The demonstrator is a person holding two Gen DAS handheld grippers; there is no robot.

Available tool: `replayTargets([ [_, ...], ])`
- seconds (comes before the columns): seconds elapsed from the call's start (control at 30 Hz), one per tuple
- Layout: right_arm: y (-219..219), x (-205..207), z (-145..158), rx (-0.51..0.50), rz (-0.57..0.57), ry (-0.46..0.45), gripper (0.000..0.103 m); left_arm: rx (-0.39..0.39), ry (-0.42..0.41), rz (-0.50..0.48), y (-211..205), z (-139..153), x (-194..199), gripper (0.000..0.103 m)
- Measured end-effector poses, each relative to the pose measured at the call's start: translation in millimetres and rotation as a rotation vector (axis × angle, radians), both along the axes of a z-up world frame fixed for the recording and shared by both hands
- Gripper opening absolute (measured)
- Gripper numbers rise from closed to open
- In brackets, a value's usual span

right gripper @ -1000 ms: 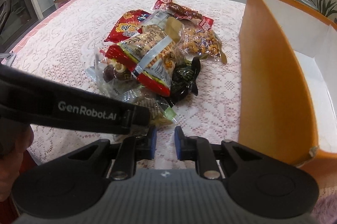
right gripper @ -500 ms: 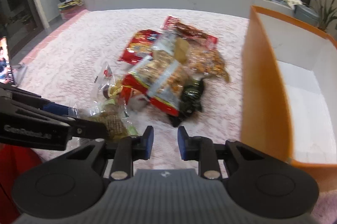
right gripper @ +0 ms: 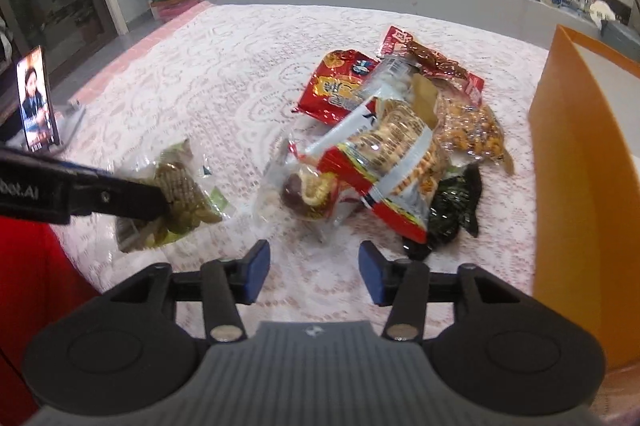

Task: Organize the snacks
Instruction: 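Carry both held clear bags over the orange box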

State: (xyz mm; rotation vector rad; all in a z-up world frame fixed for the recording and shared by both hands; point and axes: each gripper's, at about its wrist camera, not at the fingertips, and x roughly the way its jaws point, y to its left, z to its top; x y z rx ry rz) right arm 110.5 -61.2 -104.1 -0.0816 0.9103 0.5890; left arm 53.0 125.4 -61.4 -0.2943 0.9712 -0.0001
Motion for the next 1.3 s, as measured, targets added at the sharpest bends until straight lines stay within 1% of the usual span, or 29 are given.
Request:
replayTargets([
  [0.07, 4, 5, 1, 0.033, -0.020, 0.002, 0.061, 0.018, -0.004, 0.008, 2, -1, 1, 0.050],
  [0.13, 9, 12, 1, 0.055, -0.039, 0.011, 0.062, 0.024, -0.008, 0.012, 4, -2, 4, 0.050],
  [0.33, 21, 35, -8, 0.104, -0.118, 0.097, 0.061, 0.019, -0.009, 0.021, 6, -7, 10, 0.050],
  [0.37, 23, 37, -9, 0.108, -0.123, 0.109, 0.059, 0.015, -0.009, 0.021, 7, -7, 10, 0.050],
  [0.4, 24, 38, -10, 0.109, -0.133, 0.114, 0.048, 0.013, -0.010, 0.021, 7, -7, 10, 0.050],
  [0.5, 22, 39, -11, 0.114, -0.135, 0.117, 0.041, 0.013, -0.010, 0.022, 7, -7, 10, 0.050],
  [0.63, 20, 35, -6, 0.113, -0.124, 0.116, 0.037, 0.011, -0.018, 0.022, 5, -3, 8, 0.050],
  [0.8, 16, 18, 6, 0.114, -0.090, 0.081, 0.036, 0.021, -0.039, 0.014, -2, 5, 3, 0.050],
  [0.97, 2, -6, 20, 0.139, -0.077, 0.064, 0.036, 0.033, -0.066, 0.009, -10, 16, -6, 0.050],
  [1.1, -13, -27, 37, 0.140, -0.067, 0.011, 0.036, 0.044, -0.097, 0.000, -18, 26, -13, 0.050],
  [1.3, -43, -41, 61, 0.148, -0.078, -0.052, 0.036, 0.057, -0.140, -0.038, -38, 43, -16, 0.050],
])
